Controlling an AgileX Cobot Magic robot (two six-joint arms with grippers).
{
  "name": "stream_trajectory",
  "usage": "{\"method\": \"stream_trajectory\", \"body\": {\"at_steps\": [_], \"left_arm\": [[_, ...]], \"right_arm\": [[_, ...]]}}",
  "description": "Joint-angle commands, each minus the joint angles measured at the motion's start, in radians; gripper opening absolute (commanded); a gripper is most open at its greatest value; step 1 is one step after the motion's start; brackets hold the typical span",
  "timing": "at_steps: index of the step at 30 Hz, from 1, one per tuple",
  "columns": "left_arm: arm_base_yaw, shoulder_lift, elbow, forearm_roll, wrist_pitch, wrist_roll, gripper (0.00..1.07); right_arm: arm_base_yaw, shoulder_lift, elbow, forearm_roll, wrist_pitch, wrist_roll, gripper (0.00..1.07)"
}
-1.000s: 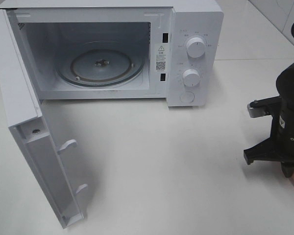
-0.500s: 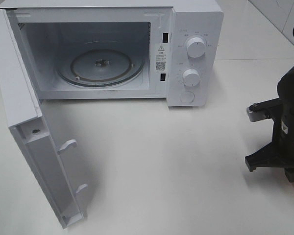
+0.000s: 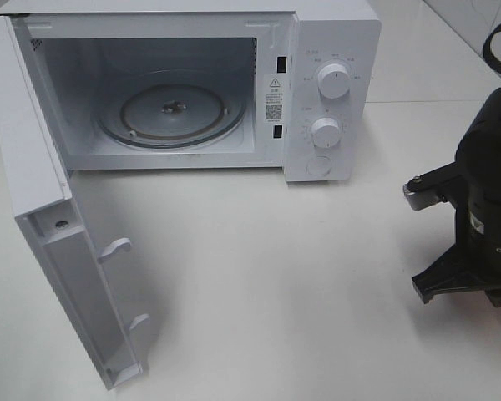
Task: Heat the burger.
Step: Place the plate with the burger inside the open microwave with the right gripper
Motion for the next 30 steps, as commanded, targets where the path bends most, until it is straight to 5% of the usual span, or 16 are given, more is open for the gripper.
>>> {"method": "stream_trajectory", "body": {"at_steps": [1,30], "left_arm": [[0.0,-0.016,0.003,-0.001,-0.014,-0.008,1.0],[0.0,-0.016,0.003,-0.001,-0.014,-0.008,1.0]], "right_arm": [[0.026,-0.009,0.006,-0.056,0.071,0.016,0.0],[0.354,-0.171,0.14,-0.121,0.176,0.126,0.0]]}}
